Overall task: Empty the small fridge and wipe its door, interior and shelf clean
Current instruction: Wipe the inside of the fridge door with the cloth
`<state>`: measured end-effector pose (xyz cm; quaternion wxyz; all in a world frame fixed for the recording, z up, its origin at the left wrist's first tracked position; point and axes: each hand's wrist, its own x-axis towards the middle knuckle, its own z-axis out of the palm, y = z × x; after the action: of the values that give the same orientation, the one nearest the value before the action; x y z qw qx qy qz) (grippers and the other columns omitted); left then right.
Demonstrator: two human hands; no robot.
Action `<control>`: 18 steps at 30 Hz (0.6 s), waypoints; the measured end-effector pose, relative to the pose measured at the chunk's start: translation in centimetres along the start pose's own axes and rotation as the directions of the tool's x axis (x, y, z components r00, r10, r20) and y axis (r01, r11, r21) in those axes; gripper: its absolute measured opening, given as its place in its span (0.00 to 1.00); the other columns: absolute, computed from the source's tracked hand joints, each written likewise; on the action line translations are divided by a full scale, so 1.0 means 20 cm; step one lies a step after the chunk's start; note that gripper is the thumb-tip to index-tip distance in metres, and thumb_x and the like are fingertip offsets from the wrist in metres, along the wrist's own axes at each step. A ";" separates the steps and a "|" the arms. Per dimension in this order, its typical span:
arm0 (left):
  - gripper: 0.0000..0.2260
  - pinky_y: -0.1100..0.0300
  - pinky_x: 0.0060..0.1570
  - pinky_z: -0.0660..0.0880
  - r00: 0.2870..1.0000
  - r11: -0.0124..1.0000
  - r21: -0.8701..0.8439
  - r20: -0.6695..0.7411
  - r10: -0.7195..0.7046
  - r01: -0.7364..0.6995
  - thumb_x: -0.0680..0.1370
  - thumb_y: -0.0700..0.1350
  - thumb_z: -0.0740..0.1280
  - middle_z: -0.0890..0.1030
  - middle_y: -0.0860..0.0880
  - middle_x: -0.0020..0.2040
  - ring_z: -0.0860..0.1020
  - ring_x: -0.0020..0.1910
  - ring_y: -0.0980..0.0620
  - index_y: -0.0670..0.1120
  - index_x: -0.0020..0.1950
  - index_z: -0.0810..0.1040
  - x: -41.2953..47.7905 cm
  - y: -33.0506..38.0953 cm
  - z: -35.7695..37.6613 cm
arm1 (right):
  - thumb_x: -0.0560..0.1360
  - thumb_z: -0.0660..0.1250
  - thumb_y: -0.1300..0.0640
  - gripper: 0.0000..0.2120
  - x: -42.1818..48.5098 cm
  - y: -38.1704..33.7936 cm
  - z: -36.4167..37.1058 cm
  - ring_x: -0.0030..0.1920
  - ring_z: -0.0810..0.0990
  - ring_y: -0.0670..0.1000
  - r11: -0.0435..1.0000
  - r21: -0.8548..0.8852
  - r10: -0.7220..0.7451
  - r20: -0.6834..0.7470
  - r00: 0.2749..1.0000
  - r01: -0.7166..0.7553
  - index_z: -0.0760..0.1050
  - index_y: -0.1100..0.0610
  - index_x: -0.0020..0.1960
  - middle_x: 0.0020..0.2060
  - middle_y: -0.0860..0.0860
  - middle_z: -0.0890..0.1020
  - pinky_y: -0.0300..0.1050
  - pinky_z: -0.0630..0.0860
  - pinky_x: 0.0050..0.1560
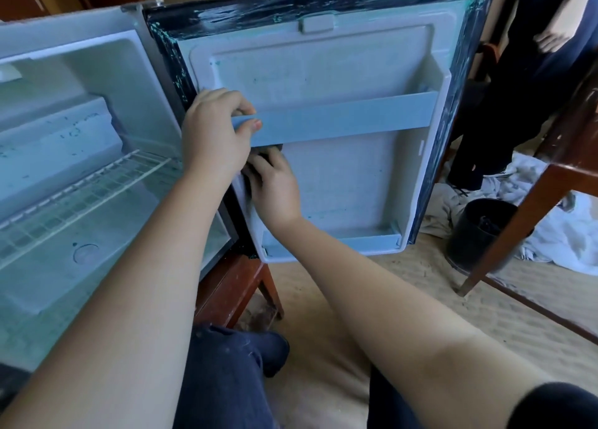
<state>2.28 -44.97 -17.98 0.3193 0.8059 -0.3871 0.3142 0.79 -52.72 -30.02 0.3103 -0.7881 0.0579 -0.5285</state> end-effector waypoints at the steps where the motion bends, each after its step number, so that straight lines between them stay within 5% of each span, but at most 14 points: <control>1: 0.05 0.62 0.47 0.62 1.000 1.000 -0.002 0.005 -0.001 0.001 0.73 0.41 0.72 0.80 0.44 0.45 0.75 0.52 0.43 0.40 0.46 0.80 0.00 0.00 0.00 | 0.74 0.66 0.68 0.09 -0.03 0.03 0.00 0.48 0.77 0.60 1.000 -0.028 0.001 0.041 0.999 0.000 0.81 0.63 0.53 0.49 0.58 0.79 0.47 0.75 0.39; 4: 0.05 0.65 0.46 0.61 1.000 1.000 -0.007 0.019 -0.010 0.010 0.74 0.41 0.72 0.80 0.45 0.45 0.75 0.52 0.43 0.40 0.47 0.80 -0.01 0.00 -0.01 | 0.72 0.65 0.72 0.12 -0.16 0.16 -0.01 0.48 0.77 0.62 0.994 -0.111 0.022 0.246 0.969 0.006 0.81 0.64 0.53 0.48 0.59 0.78 0.48 0.75 0.40; 7: 0.05 0.65 0.46 0.60 0.999 1.000 0.003 0.024 -0.023 0.023 0.75 0.41 0.71 0.79 0.46 0.46 0.74 0.53 0.44 0.40 0.48 0.80 0.00 0.02 -0.01 | 0.74 0.62 0.70 0.18 -0.29 0.24 -0.06 0.58 0.73 0.59 0.950 -0.312 0.182 0.555 0.812 0.000 0.78 0.60 0.61 0.56 0.56 0.74 0.43 0.71 0.51; 9: 0.05 0.66 0.47 0.60 0.999 1.000 0.009 0.027 -0.026 0.026 0.75 0.41 0.71 0.78 0.46 0.46 0.74 0.53 0.45 0.40 0.48 0.80 0.00 0.02 -0.02 | 0.76 0.61 0.69 0.19 -0.32 0.25 -0.07 0.59 0.71 0.57 0.910 -0.414 0.277 0.648 0.710 0.023 0.76 0.58 0.64 0.58 0.55 0.72 0.46 0.72 0.52; 11: 0.05 0.65 0.47 0.61 0.999 1.000 0.007 0.040 -0.016 0.016 0.75 0.41 0.71 0.78 0.47 0.45 0.74 0.53 0.44 0.40 0.47 0.80 0.00 0.01 -0.02 | 0.76 0.60 0.67 0.18 -0.30 0.22 -0.09 0.59 0.70 0.57 0.909 -0.416 0.286 0.662 0.693 0.022 0.75 0.59 0.64 0.58 0.56 0.71 0.52 0.74 0.53; 13: 0.05 0.63 0.47 0.62 0.999 1.000 -0.003 0.049 -0.001 0.001 0.74 0.40 0.71 0.79 0.46 0.45 0.75 0.52 0.44 0.40 0.47 0.80 0.00 0.00 -0.03 | 0.73 0.63 0.69 0.19 -0.22 0.17 -0.11 0.58 0.71 0.60 0.941 -0.326 0.126 0.595 0.793 0.095 0.77 0.61 0.62 0.57 0.59 0.73 0.53 0.76 0.48; 16: 0.04 0.64 0.47 0.62 0.999 1.000 -0.015 0.034 0.007 -0.007 0.73 0.40 0.71 0.79 0.45 0.44 0.75 0.52 0.44 0.40 0.46 0.80 0.00 -0.01 -0.03 | 0.70 0.67 0.69 0.13 0.00 0.02 -0.11 0.47 0.77 0.62 0.991 -0.125 -0.024 0.176 0.984 0.046 0.81 0.62 0.52 0.46 0.62 0.79 0.44 0.72 0.39; 18: 0.04 0.65 0.47 0.61 1.000 1.000 -0.014 0.026 -0.004 0.004 0.73 0.40 0.71 0.78 0.46 0.44 0.74 0.52 0.44 0.40 0.46 0.80 -0.01 0.00 -0.02 | 0.69 0.67 0.68 0.09 0.08 -0.04 -0.12 0.45 0.78 0.61 0.994 -0.101 -0.036 0.013 0.999 0.037 0.82 0.63 0.47 0.43 0.61 0.80 0.41 0.69 0.36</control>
<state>2.19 -44.56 -17.83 0.3205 0.8085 -0.3919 0.3002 -0.74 -53.74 -27.72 0.2606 -0.8067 0.0684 -0.5260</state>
